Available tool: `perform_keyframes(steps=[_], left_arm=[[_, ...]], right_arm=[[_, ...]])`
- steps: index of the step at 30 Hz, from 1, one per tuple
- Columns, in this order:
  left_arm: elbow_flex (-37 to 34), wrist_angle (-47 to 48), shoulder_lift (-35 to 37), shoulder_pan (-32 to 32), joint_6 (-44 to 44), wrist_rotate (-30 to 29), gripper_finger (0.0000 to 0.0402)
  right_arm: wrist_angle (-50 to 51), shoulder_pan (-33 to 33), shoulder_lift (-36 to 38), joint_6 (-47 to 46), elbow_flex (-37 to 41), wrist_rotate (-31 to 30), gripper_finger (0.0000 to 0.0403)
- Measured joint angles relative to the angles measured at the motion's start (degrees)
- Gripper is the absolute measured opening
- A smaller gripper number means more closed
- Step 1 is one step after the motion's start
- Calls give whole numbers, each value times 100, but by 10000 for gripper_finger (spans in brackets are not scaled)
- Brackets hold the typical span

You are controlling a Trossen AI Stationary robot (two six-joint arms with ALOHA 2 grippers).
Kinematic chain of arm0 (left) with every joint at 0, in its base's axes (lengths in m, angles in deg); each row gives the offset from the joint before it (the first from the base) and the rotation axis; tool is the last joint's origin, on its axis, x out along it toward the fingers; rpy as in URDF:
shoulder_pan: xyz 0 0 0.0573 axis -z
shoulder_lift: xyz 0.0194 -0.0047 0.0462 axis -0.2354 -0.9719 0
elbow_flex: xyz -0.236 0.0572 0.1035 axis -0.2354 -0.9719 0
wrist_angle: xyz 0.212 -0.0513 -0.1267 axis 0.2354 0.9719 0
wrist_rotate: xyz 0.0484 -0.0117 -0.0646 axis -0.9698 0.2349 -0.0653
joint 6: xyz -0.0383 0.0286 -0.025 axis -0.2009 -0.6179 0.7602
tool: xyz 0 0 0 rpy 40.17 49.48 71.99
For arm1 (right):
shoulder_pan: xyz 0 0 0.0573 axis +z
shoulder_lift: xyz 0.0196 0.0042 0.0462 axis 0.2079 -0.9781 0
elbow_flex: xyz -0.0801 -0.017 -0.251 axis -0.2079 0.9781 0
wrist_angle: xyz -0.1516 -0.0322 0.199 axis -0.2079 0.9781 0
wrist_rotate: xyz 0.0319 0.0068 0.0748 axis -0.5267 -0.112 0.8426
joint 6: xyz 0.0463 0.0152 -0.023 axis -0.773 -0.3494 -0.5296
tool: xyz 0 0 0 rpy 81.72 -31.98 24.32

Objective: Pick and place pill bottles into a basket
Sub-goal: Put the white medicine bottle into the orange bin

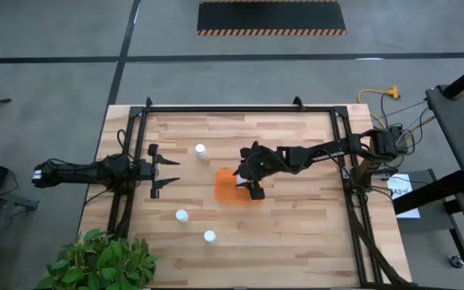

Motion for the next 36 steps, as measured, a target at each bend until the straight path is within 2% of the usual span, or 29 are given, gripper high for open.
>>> perform_keyframes(steps=[8,20,24,28,32,36], left_arm=[[0,-2,4,-1,-1,1,218],[0,2,3,-2,-1,0,218],[0,9,-9,-2,-1,1,218],[0,8,-23,0,0,2,218],[0,1,-31,-1,-1,2,218],[0,2,-31,-2,0,0,218]], right_arm=[[-17,535,0,507,-261,20,189],[-365,1015,-85,556,-570,40,189],[-461,1011,-528,525,-822,504,189],[-356,1040,-1210,529,-1415,1132,189],[338,1063,-1809,691,-2184,1625,189],[1046,1076,-2232,704,-2898,1681,189]])
